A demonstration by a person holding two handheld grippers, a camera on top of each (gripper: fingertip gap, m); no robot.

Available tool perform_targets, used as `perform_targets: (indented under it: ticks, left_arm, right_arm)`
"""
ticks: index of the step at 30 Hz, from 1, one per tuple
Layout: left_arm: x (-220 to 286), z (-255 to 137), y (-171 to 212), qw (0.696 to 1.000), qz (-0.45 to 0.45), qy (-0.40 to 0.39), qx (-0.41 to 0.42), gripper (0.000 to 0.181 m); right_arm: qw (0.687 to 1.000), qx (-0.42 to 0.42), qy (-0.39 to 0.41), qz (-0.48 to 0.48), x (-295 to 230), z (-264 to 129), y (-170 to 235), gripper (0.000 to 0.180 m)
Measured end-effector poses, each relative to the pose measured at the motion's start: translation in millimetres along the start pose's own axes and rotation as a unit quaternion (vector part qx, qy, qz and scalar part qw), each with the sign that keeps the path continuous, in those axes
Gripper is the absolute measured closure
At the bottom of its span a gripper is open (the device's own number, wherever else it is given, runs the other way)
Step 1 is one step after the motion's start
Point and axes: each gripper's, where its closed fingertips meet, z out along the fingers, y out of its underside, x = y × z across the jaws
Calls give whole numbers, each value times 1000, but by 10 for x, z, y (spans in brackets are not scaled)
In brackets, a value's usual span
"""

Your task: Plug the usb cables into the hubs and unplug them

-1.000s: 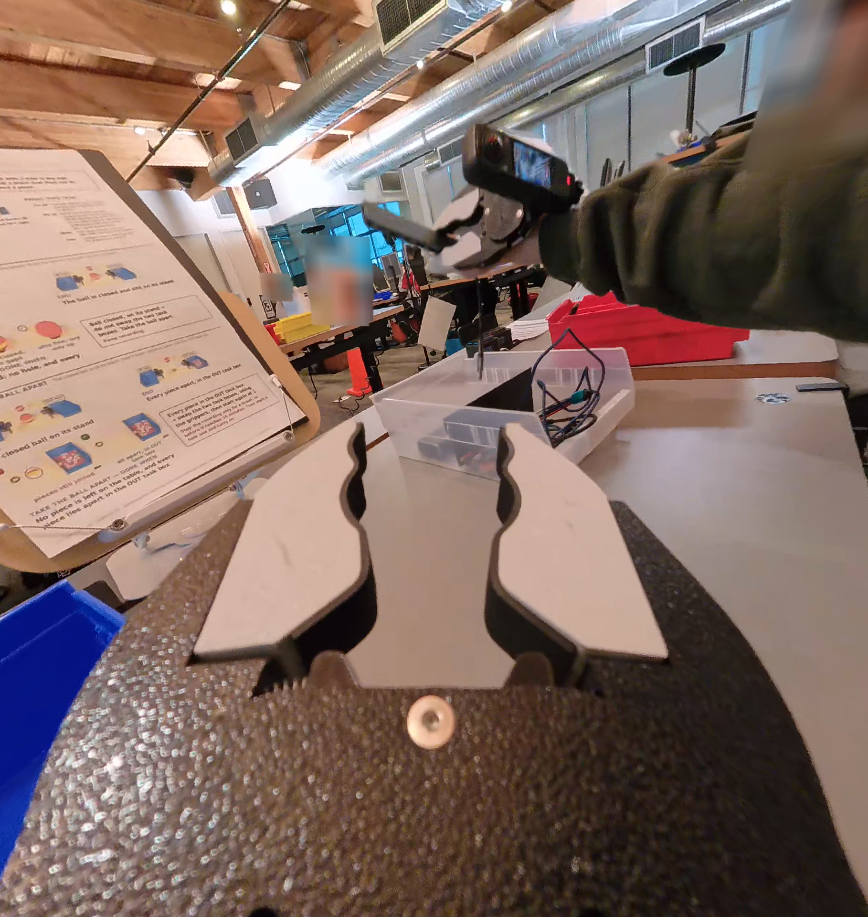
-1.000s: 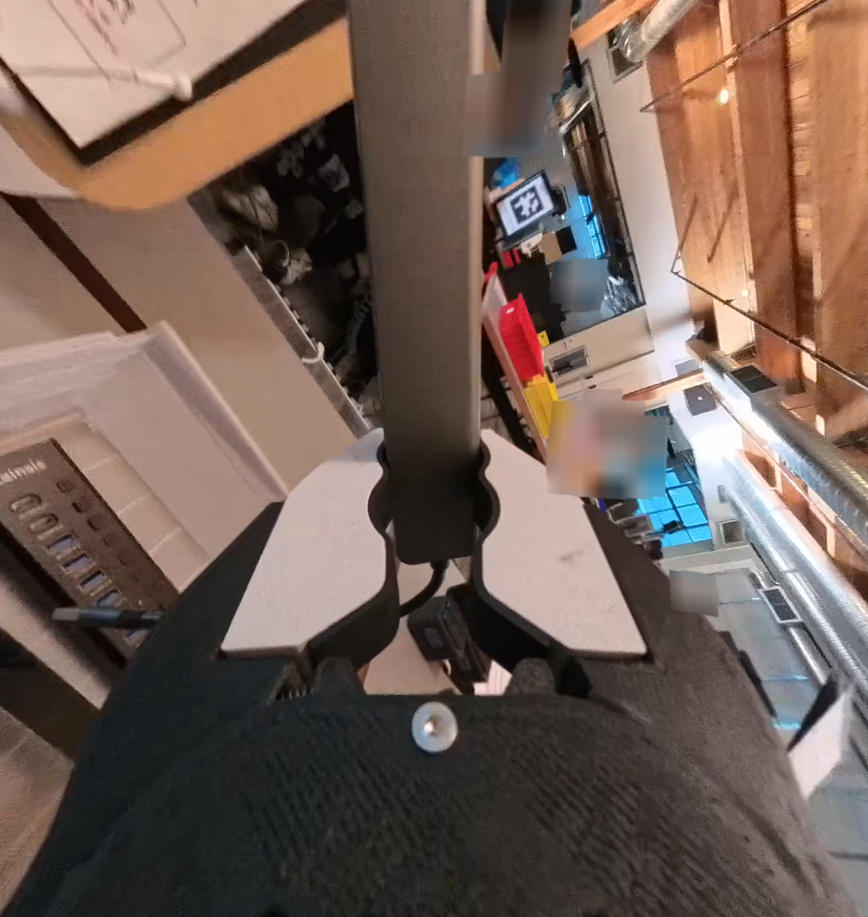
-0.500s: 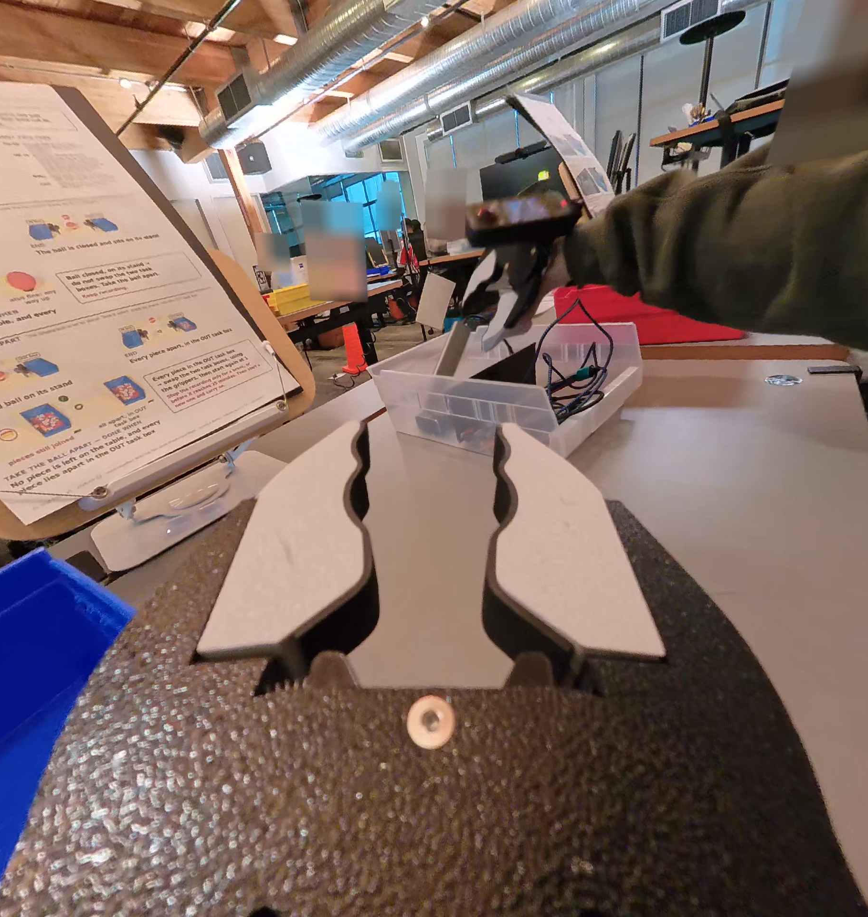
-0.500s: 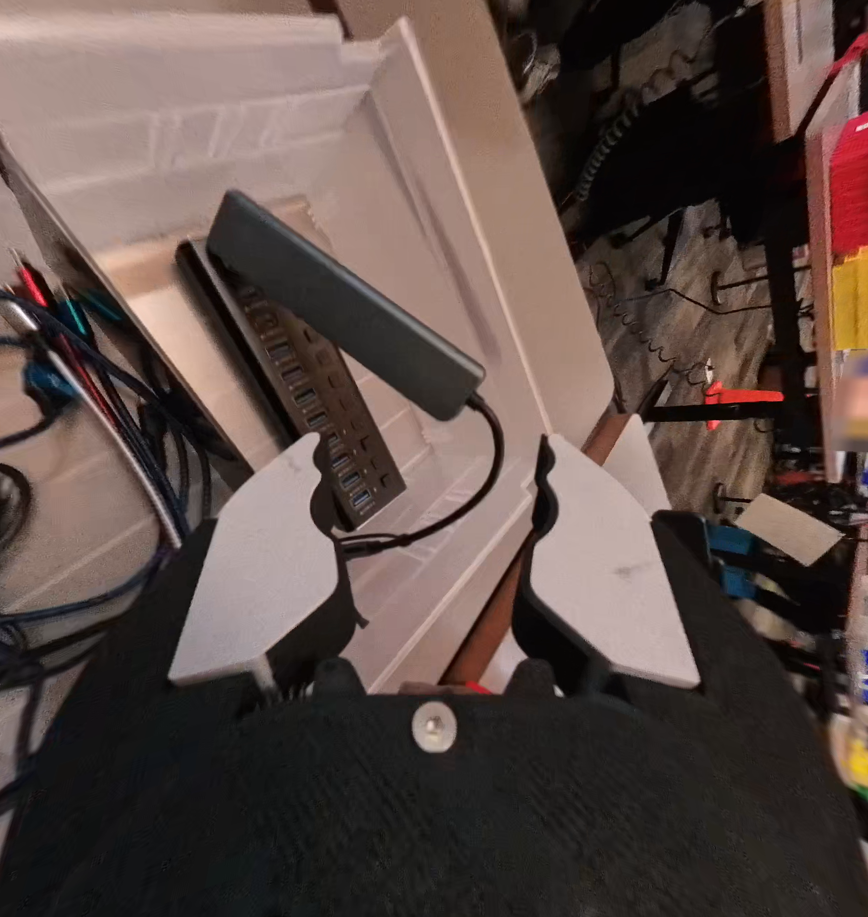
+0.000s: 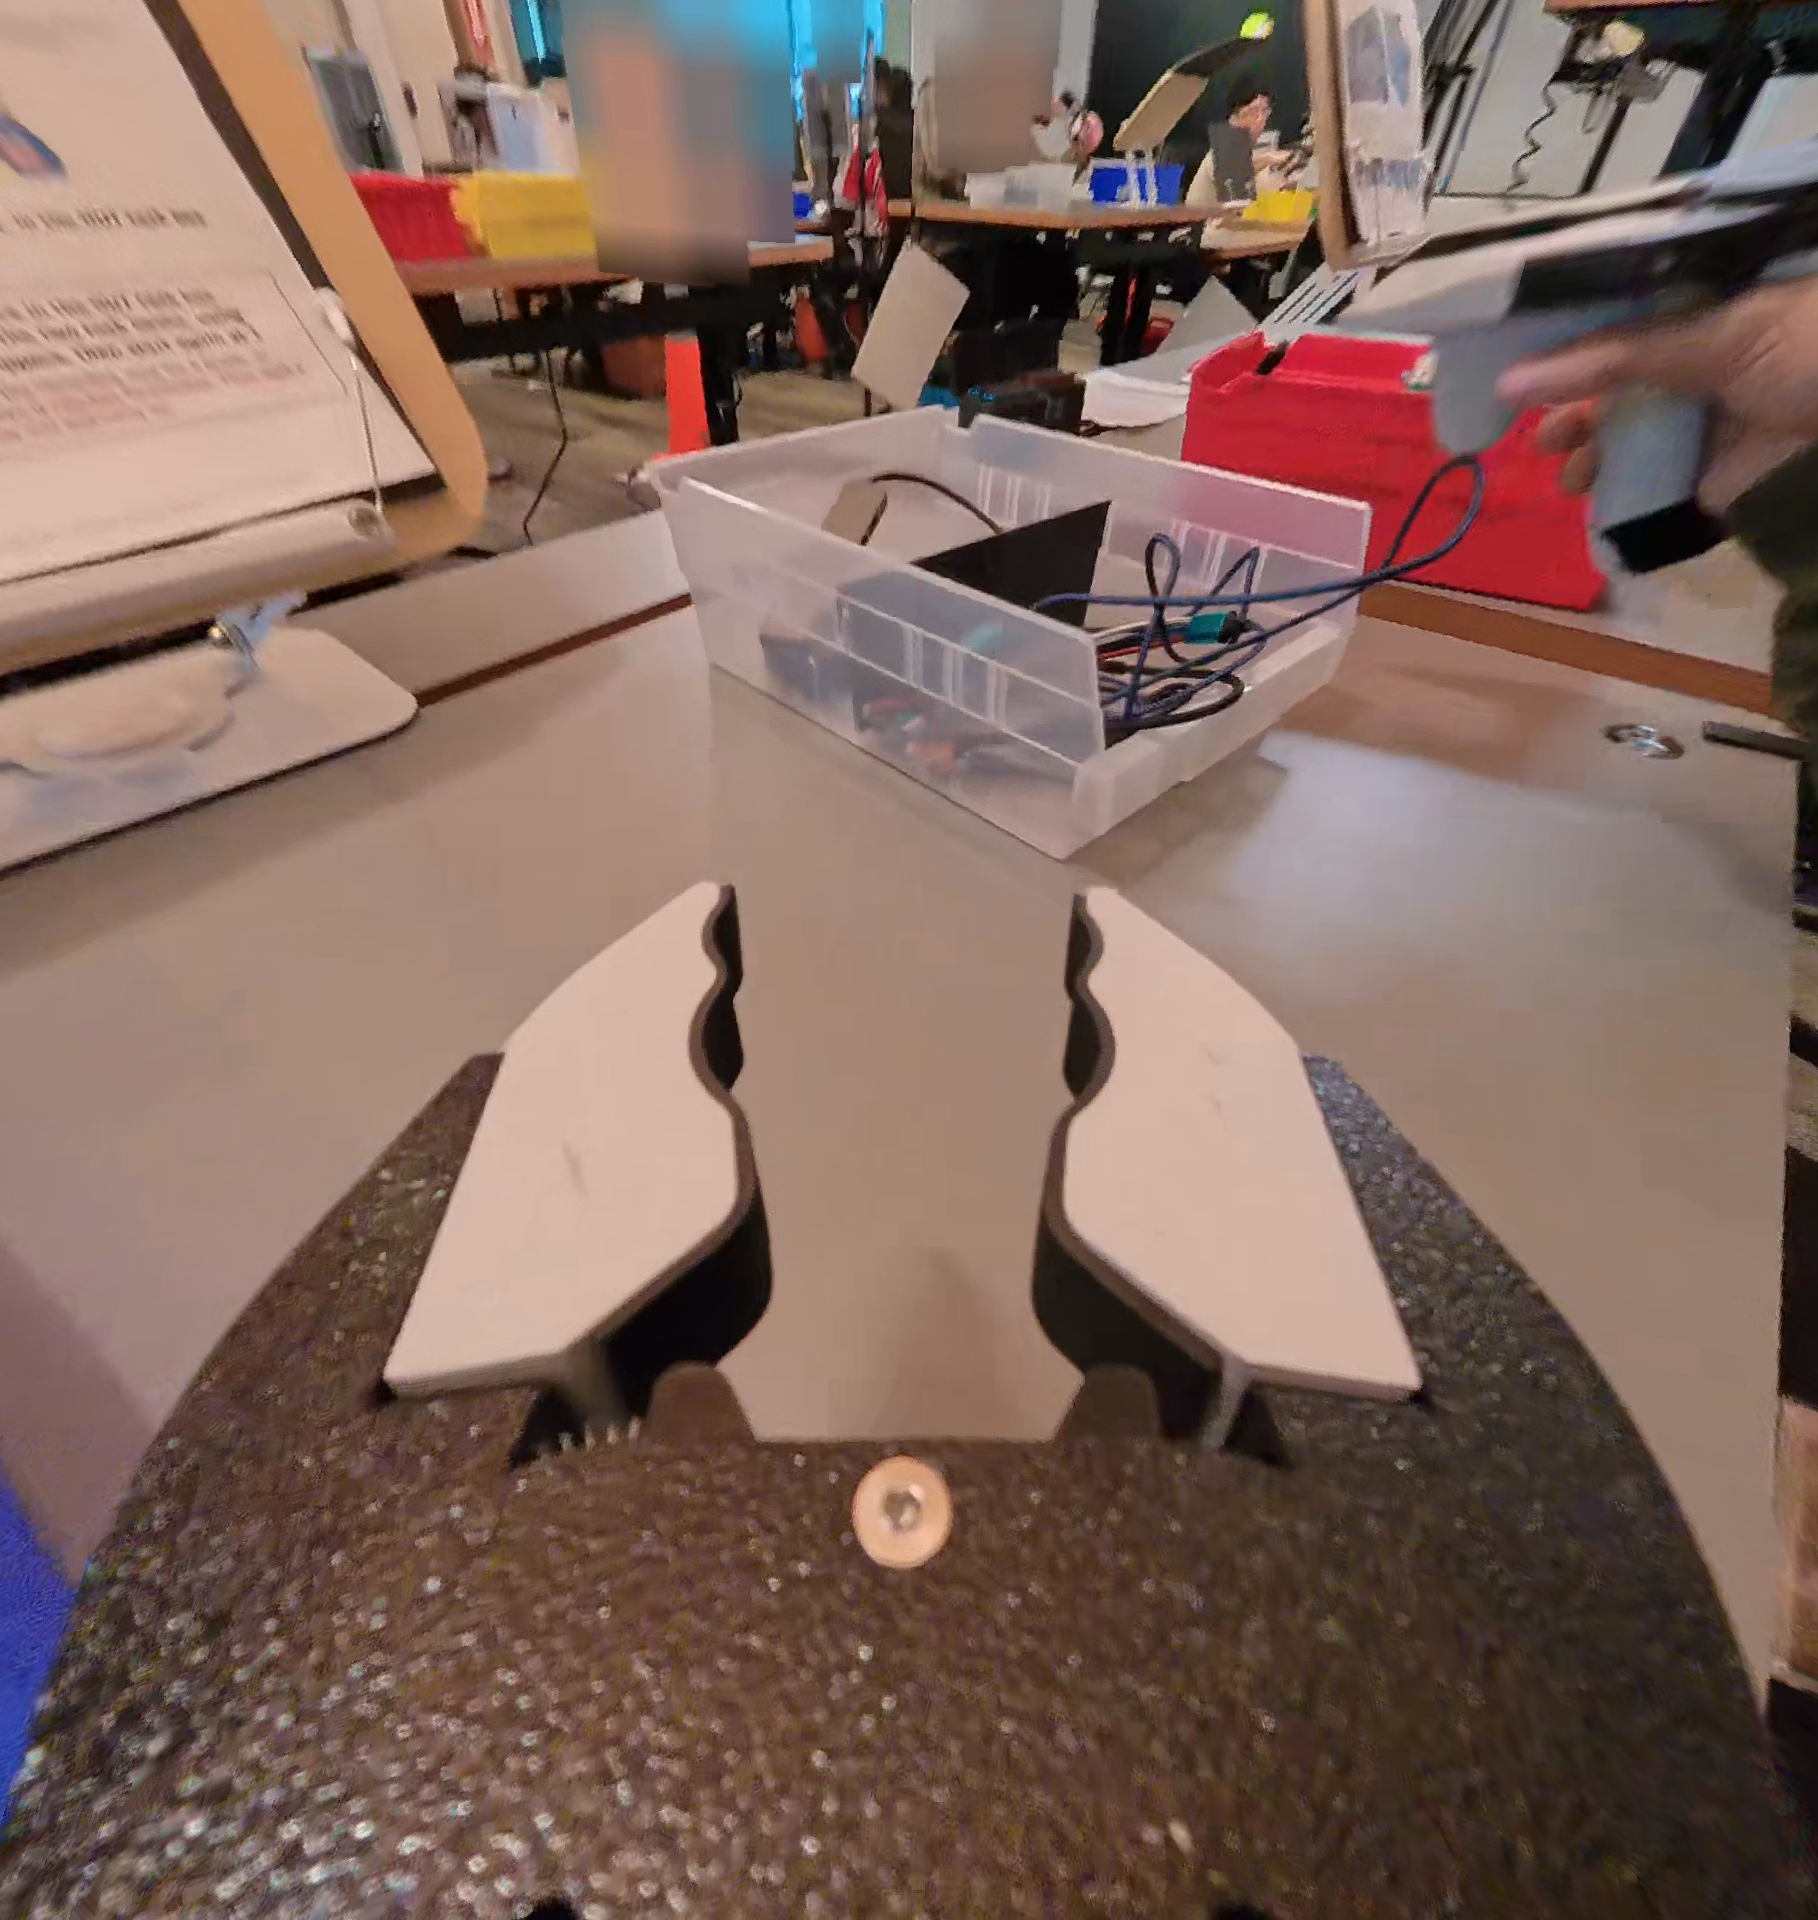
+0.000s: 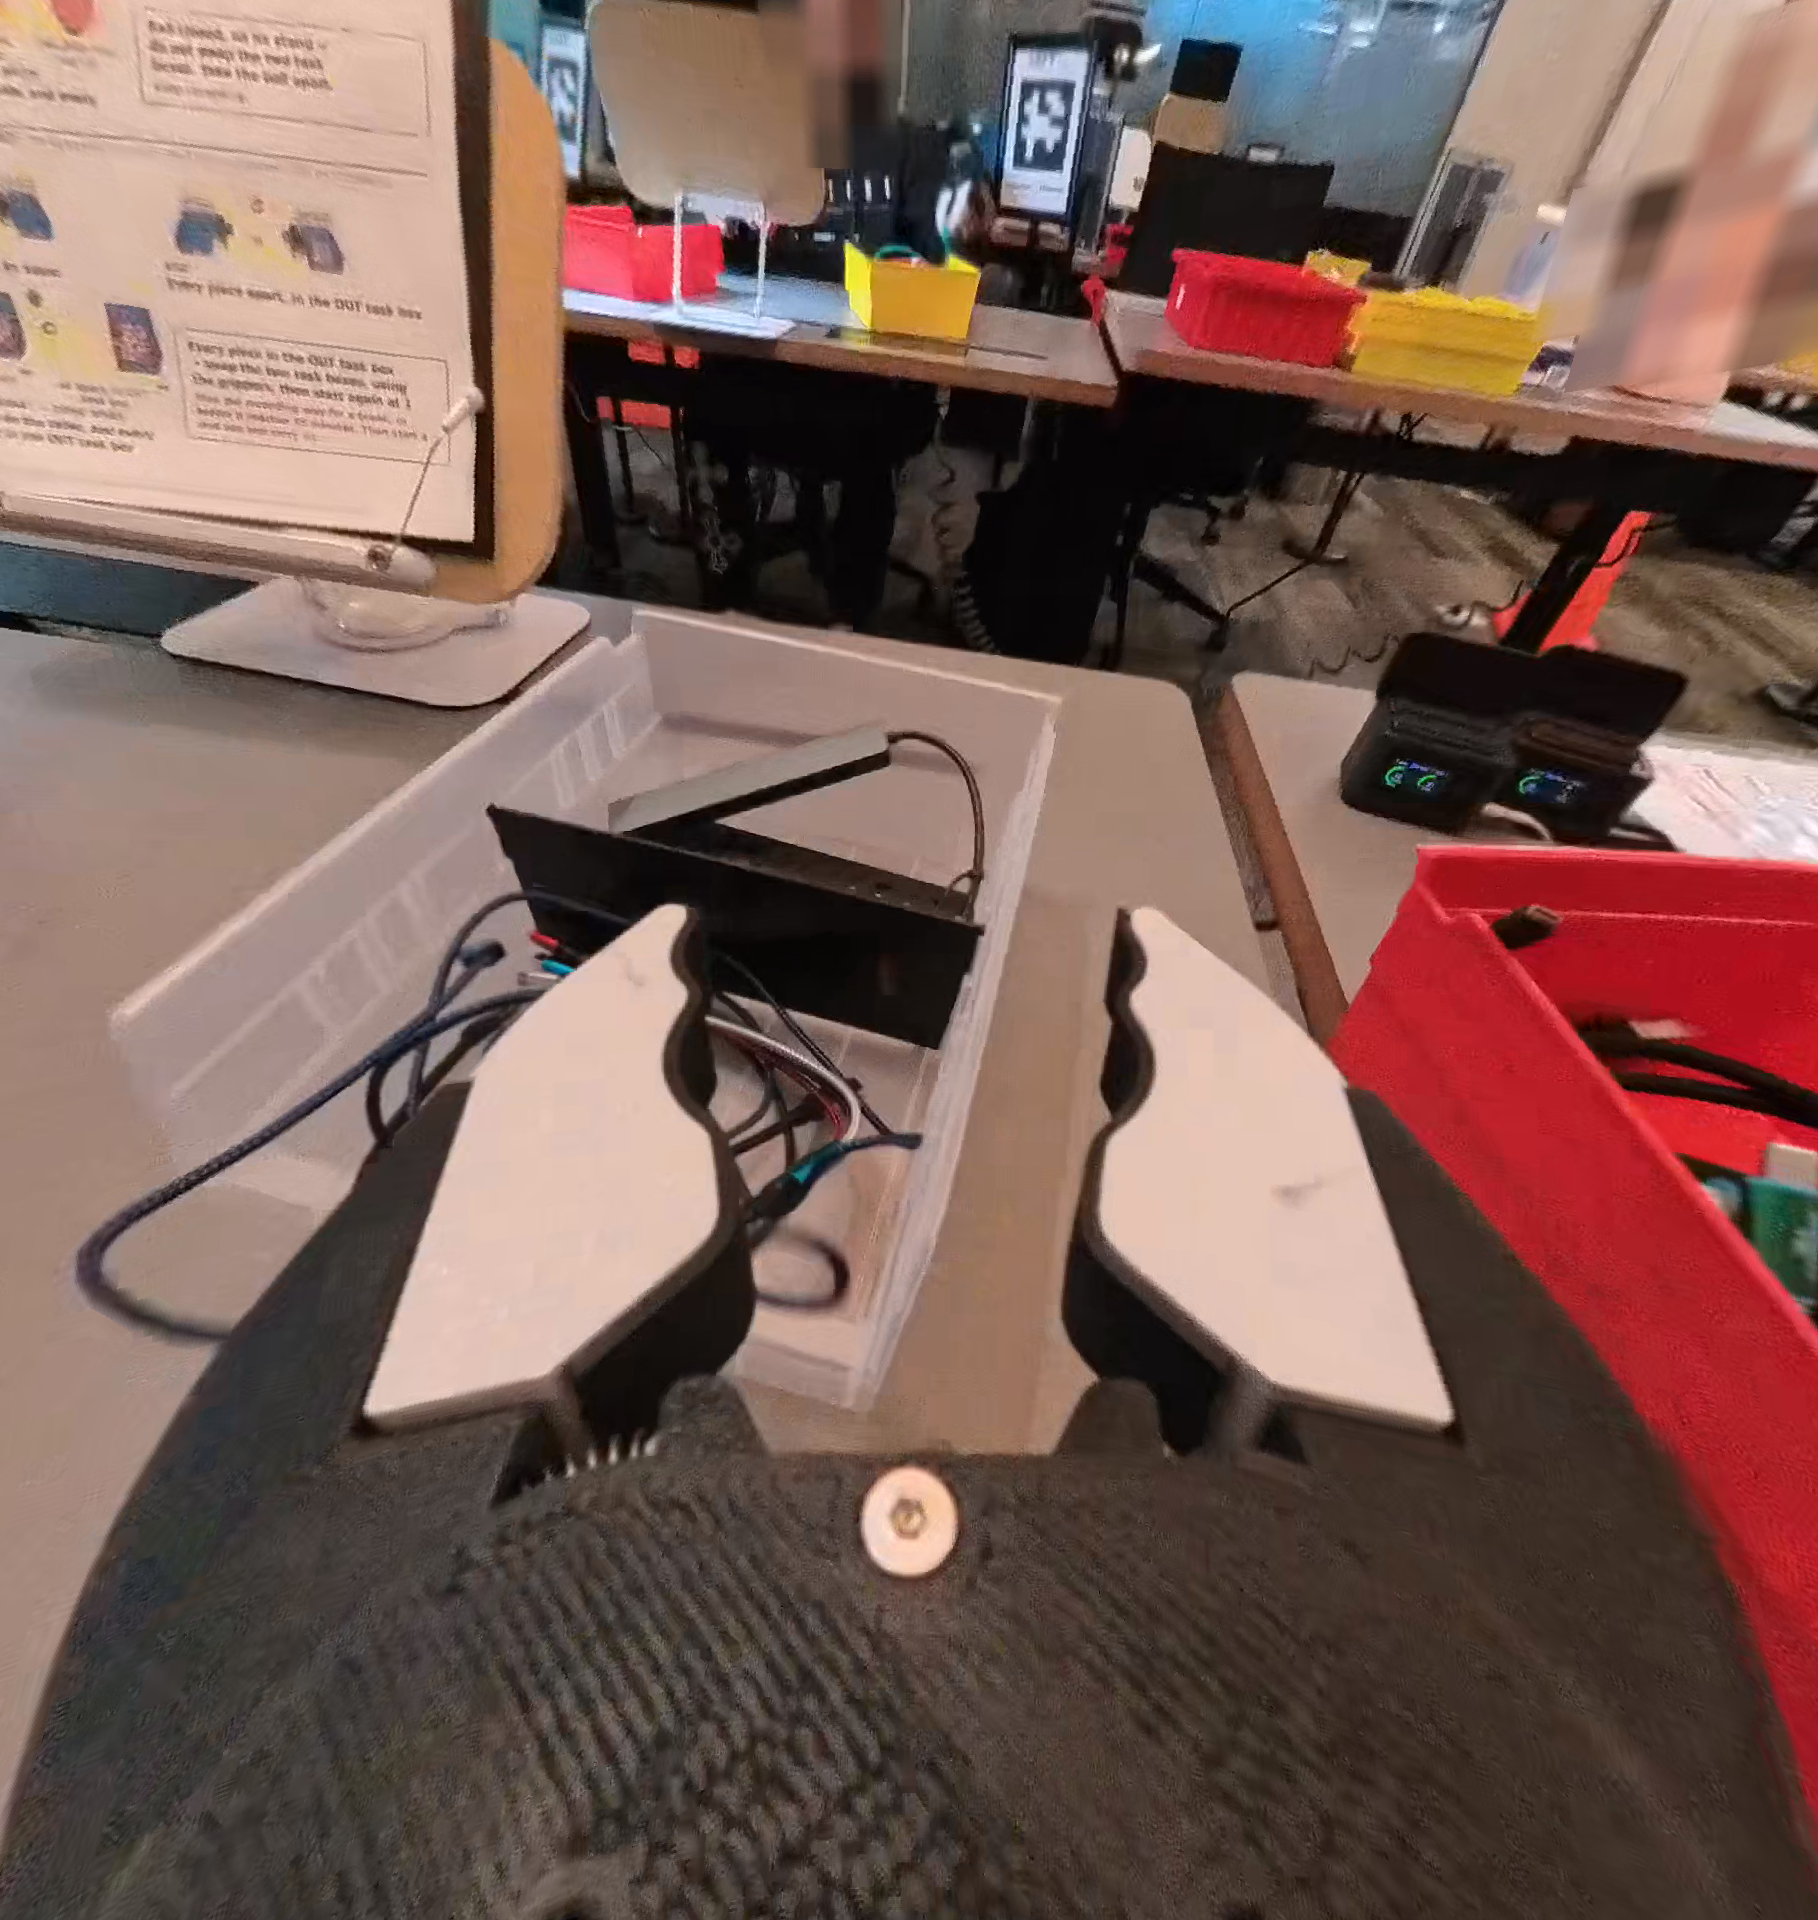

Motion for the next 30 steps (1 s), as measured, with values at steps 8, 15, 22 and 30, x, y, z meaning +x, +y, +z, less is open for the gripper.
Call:
perform_targets:
  ticks: [8, 15, 22, 30]
  left_arm:
    - [330, 693, -314, 997, -46, -49, -29, 105]
    - [509, 1703, -289, 985, 0, -88, -151, 103]
    - [185, 2033, 64, 963, 47, -138, -225, 123]
    - [-226, 1574, 192, 968, 35, -141, -207, 172]
  right_arm:
    - [999, 18, 34, 35, 421, -306, -53, 91]
    - [997, 46, 37, 53, 489, -425, -125, 93]
    - [999, 24, 29, 13, 371, -340, -60, 92]
    - [999, 1, 36, -29, 184, -277, -67, 89]
